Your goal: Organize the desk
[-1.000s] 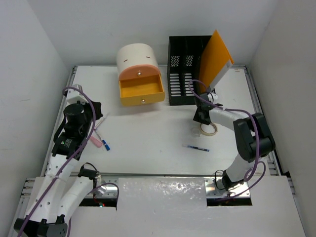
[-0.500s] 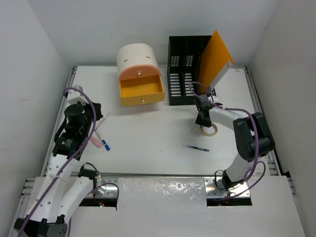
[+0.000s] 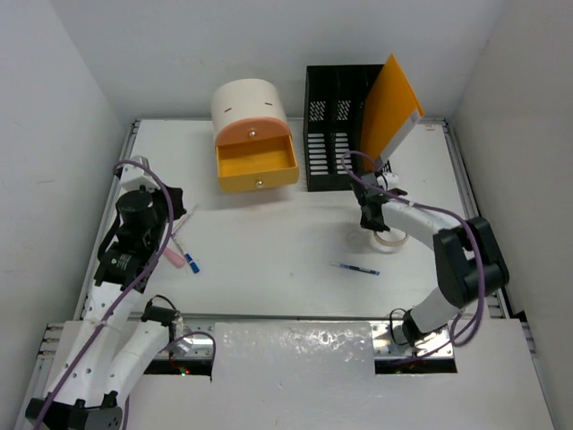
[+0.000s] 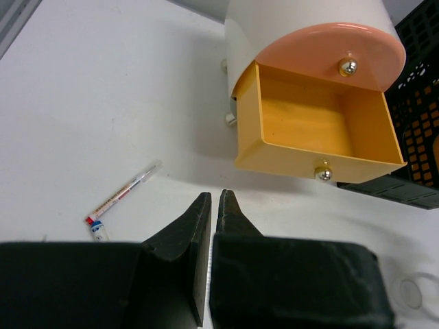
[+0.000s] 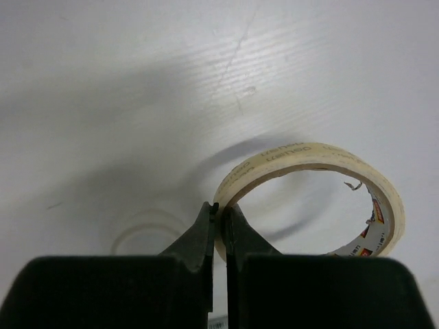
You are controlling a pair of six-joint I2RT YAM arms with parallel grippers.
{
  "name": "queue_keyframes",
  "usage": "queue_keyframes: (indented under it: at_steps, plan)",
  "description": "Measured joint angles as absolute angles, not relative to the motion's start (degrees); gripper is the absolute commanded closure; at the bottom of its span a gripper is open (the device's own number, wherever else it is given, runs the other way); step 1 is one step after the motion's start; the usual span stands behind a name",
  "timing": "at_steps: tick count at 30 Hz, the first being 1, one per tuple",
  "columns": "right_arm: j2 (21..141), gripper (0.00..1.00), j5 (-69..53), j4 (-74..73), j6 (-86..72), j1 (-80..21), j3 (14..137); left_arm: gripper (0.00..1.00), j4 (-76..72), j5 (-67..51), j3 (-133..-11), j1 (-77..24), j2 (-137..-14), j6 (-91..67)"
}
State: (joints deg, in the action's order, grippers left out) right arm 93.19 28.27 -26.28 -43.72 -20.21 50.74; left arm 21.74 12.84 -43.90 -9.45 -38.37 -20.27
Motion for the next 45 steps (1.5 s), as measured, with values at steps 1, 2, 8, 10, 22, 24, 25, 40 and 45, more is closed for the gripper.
queue_keyframes:
  at_steps: [1, 2, 8, 10, 22, 24, 25, 40, 45]
  plan:
    - [91.33, 1.0, 29.78, -27.27, -42.76, -21.12, 51.35, 1.0, 21.76, 12.84, -43.9, -9.45, -38.15, -20.29]
    - [89.27, 1.0, 31.07, -28.14, -41.52, -22.39, 52.51, 1.0, 21.74, 12.84, -43.9, -9.45, -37.93, -20.32]
    - [84.05, 1.0, 30.76, -27.66, -30.94, -28.99, 69.19, 1.0, 21.74, 12.84, -43.77, -9.45, -37.12, -20.47]
    - [84.95, 1.0, 26.87, -26.0, -27.81, -30.39, 75.2, 1.0, 21.71, 12.86, -43.4, -9.45, -37.12, -20.47]
    - [95.39, 1.0, -6.31, -3.44, -27.62, -31.81, 83.31, 1.0, 23.27, 12.84, -41.76, -9.45, -37.21, -21.3]
    - [98.35, 1.0, -10.35, 0.91, -30.26, -31.81, 83.77, 1.0, 23.49, 12.86, -41.76, -9.45, -37.04, -21.3]
    - [99.68, 1.0, -12.05, 2.63, -31.48, -31.81, 83.96, 1.0, 23.51, 12.88, -41.76, -9.45, -36.97, -21.28]
    - [111.72, 0.46, -19.7, 11.0, -40.16, -32.01, 90.11, 1.0, 24.75, 14.26, -41.76, -9.45, -36.47, -21.04]
    - [111.72, 0.47, -18.2, 7.84, -37.06, -32.03, 94.02, 1.0, 24.73, 14.61, -41.76, -9.45, -36.49, -21.04]
